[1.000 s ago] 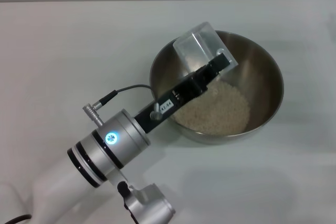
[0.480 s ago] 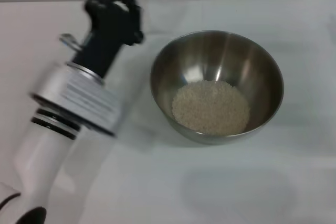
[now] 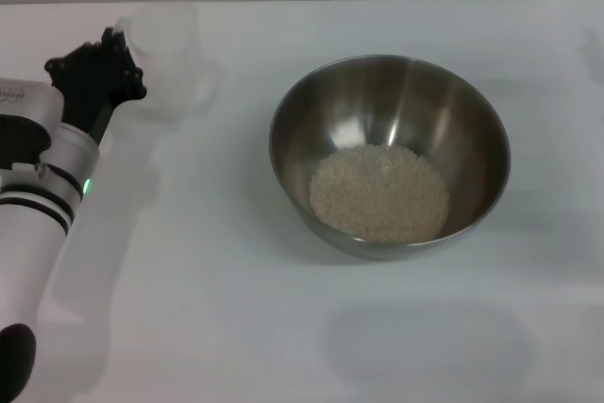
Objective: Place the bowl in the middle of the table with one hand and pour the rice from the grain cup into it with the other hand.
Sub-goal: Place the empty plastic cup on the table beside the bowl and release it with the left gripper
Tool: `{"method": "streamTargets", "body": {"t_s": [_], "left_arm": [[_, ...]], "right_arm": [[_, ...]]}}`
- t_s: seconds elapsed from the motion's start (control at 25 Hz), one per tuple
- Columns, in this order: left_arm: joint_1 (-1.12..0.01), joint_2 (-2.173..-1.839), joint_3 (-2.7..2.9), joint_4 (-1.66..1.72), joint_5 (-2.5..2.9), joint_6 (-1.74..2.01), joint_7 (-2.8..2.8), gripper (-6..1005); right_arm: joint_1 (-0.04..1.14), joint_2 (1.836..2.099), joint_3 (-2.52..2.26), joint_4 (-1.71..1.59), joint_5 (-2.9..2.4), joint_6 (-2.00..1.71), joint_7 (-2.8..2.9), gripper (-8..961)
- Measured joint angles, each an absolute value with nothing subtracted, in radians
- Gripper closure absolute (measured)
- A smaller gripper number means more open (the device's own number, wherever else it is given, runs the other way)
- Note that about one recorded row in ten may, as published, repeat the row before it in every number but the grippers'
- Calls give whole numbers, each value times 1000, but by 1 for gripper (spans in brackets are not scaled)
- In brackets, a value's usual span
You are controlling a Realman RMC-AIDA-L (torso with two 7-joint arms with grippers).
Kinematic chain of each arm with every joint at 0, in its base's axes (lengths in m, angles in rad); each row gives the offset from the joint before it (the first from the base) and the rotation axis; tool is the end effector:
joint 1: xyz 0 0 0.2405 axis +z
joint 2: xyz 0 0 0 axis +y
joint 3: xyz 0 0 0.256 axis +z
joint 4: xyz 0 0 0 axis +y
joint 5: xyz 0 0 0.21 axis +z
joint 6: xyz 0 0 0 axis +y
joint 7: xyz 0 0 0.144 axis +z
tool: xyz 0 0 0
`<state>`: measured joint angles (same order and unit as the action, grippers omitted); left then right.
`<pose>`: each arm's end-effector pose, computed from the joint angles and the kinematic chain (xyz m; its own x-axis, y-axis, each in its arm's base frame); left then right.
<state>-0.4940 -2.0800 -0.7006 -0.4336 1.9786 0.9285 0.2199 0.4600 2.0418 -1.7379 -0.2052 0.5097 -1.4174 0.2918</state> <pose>-0.2744 0.3612 -0.0572 0.7637 0.0263 0.6450 0.6392 -0.1699 -0.7500 0.3029 0.3488 0.0687 0.5286 0.4279 -0.7331 -0.7919 -0.0625 -0.6075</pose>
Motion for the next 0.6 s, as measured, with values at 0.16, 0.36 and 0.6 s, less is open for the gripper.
{"method": "streamTargets", "body": {"t_s": [0.16, 0.36, 0.6], "left_arm": [[-504, -2080, -719, -416, 1978, 832, 176, 926], [-512, -2080, -720, -406, 1978, 783, 174, 924], [-512, -2080, -718, -404, 1977, 779, 165, 921]], "right_arm": [[461, 2042, -1741, -207, 507, -1417, 293, 170], [461, 2042, -1742, -212, 505, -1417, 293, 170], [454, 2042, -1741, -213, 505, -1417, 293, 170]]}}
